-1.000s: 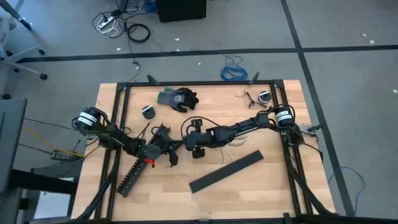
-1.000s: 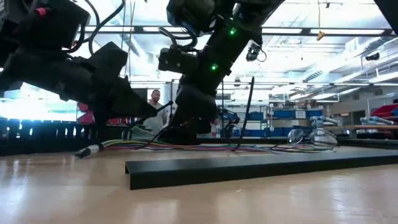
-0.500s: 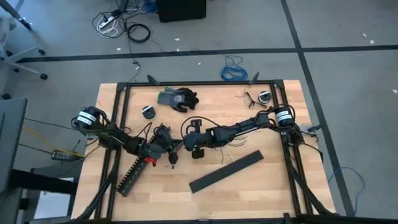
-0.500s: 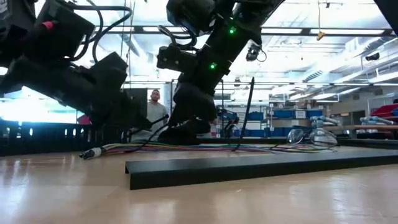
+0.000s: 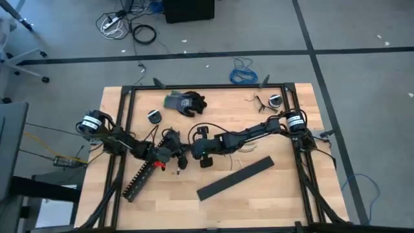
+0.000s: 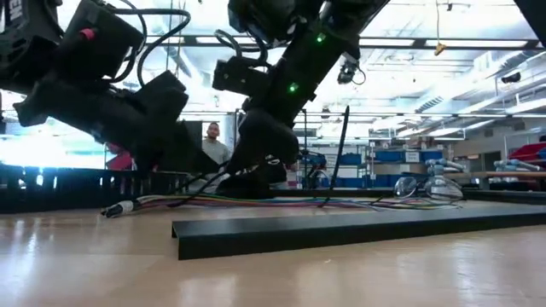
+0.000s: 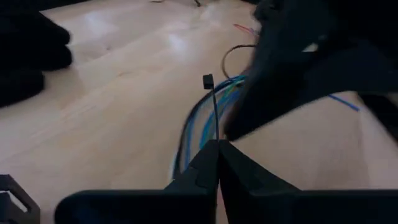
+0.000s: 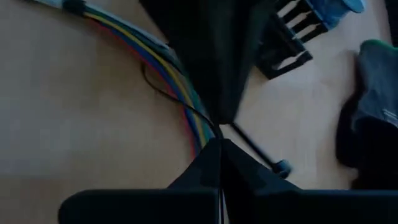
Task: Ziptie cables
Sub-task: Wrap the other black zip tie on the cable wires
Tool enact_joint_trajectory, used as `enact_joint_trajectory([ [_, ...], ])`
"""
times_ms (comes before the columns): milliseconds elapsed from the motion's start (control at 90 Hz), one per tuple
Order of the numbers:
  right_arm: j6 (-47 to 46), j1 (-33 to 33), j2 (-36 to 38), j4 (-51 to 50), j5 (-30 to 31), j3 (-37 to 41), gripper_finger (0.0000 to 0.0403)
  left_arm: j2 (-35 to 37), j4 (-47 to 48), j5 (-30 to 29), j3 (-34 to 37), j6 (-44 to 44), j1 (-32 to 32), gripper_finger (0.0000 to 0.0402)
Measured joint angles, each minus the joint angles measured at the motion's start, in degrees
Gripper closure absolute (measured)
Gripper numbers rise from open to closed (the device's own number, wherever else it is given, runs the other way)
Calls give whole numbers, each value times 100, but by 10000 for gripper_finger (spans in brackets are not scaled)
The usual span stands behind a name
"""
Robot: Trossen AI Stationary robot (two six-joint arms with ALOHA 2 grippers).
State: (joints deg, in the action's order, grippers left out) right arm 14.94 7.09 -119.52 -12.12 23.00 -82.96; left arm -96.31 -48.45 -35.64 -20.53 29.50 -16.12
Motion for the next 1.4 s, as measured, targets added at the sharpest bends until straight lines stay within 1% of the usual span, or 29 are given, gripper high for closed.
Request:
enact_joint_trajectory([
  [456,-140,159,0,-219,16,0,403,6,92,81,-7,28,0,402],
  [611,-96,196,0,-13,-43,0,403,7,96,117,-7,31,-2,401],
  [811,68,194,0,341,-67,0,403,11,116,383,-9,31,-2,401],
  [911,37,196,6,221,-23,-42,403,11,183,380,-11,42,-2,401],
  [1033,-142,227,9,-173,-45,-42,403,8,187,256,-13,45,-4,402],
  [1089,-240,249,9,-385,-220,-42,403,4,162,188,-12,6,2,401],
  [1144,-379,258,9,-637,-563,-42,403,0,157,147,-11,-63,9,402],
  [1244,-496,262,9,-965,-1598,-42,403,-7,199,-26,-2,-328,22,401],
  [1322,-579,257,9,-1107,-2330,-42,403,-16,251,-311,13,-583,22,401],
  [1367,-581,255,9,-1171,-2653,-42,403,-20,262,-500,17,-704,24,402],
  [1400,-583,255,9,-1187,-2758,-41,403,-20,251,-673,17,-803,26,402],
])
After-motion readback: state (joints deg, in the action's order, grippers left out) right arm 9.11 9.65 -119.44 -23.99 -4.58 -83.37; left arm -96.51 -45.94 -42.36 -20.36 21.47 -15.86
